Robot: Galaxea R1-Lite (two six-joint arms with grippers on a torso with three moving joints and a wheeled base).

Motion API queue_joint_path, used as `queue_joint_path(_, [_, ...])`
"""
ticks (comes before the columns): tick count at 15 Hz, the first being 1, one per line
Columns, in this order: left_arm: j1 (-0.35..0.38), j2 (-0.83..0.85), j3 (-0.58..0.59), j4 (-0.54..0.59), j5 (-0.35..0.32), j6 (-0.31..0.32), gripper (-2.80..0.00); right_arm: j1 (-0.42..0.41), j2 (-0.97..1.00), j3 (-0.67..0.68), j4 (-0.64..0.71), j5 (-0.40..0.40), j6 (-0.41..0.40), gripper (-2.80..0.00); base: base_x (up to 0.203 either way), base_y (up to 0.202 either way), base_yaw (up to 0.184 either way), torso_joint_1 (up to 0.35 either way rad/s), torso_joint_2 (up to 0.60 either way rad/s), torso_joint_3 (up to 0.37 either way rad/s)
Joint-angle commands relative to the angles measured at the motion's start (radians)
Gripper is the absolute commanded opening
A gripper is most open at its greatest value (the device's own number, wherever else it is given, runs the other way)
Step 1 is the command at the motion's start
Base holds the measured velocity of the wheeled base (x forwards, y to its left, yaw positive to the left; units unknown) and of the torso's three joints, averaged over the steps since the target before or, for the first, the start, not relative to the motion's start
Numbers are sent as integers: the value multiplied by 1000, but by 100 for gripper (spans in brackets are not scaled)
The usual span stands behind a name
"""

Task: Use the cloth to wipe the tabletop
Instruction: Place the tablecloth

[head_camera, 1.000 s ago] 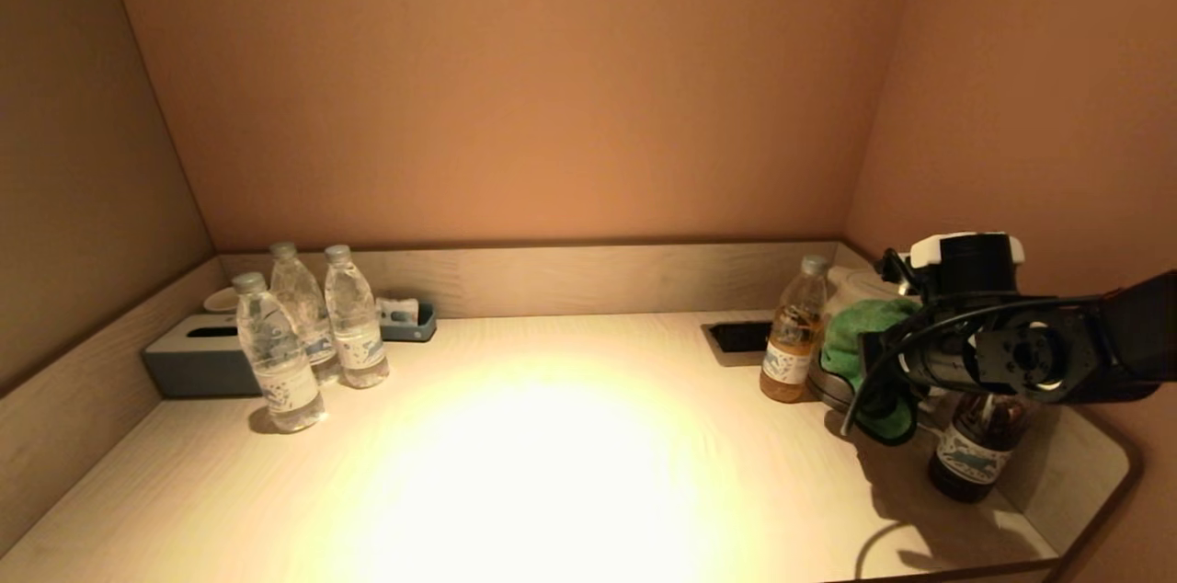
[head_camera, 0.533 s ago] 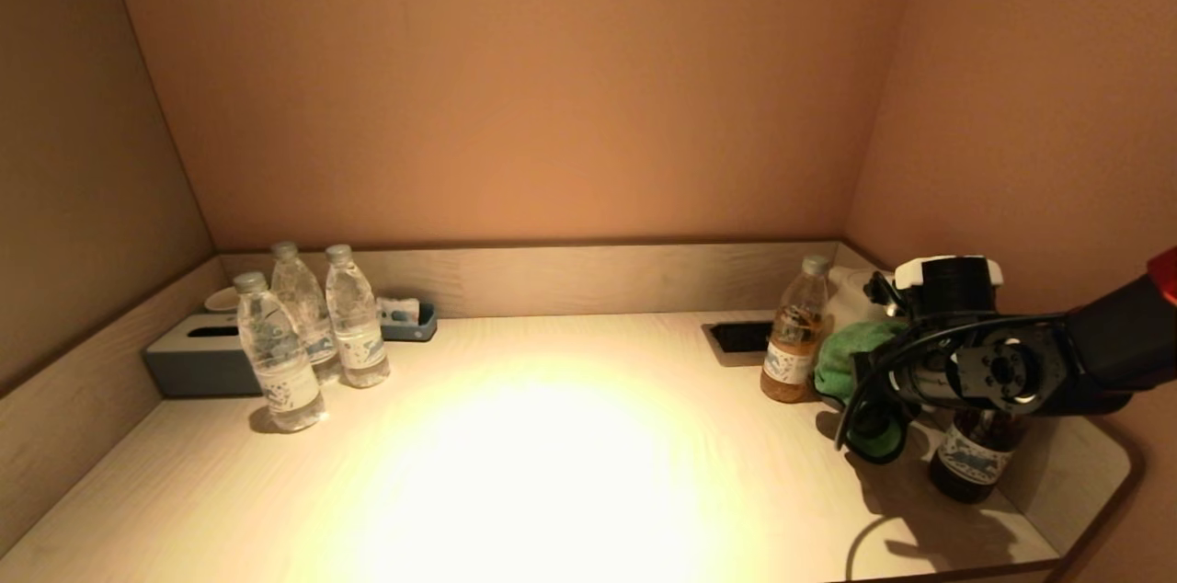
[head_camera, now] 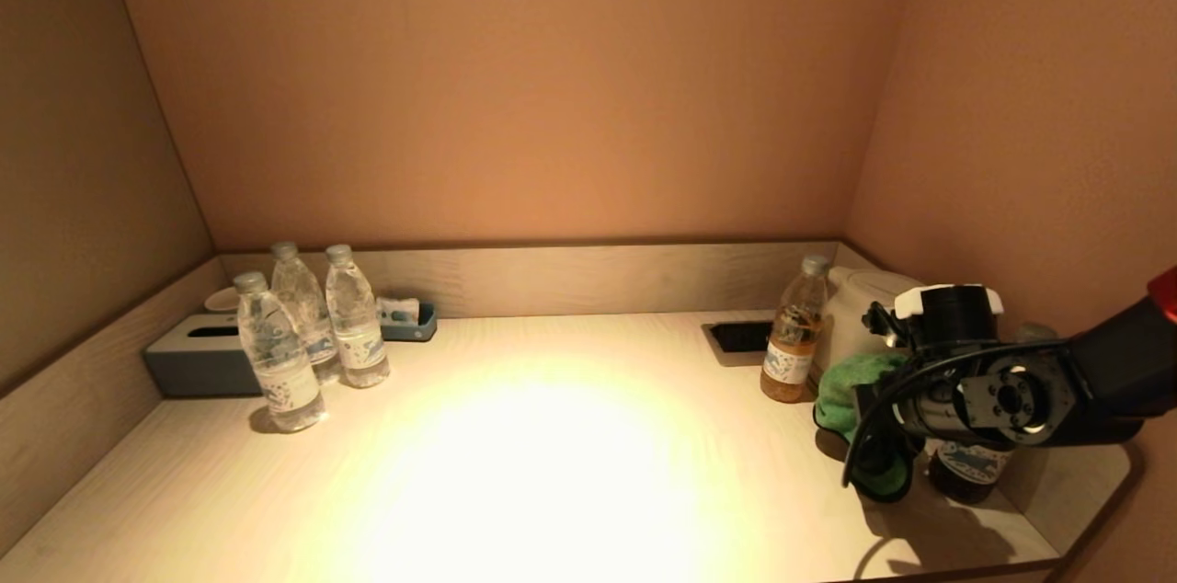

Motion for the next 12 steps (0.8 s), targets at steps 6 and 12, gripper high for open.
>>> queue_joint_path(6, [0, 1, 0, 0, 0, 0, -280, 21, -11, 30, -3, 12, 1, -280, 0, 0, 0, 0, 0, 0])
queue_joint_path(12, [-1, 1, 0, 0, 0, 0, -280, 26, -1, 27, -5, 16, 1, 0, 0, 0, 0, 0, 0, 0])
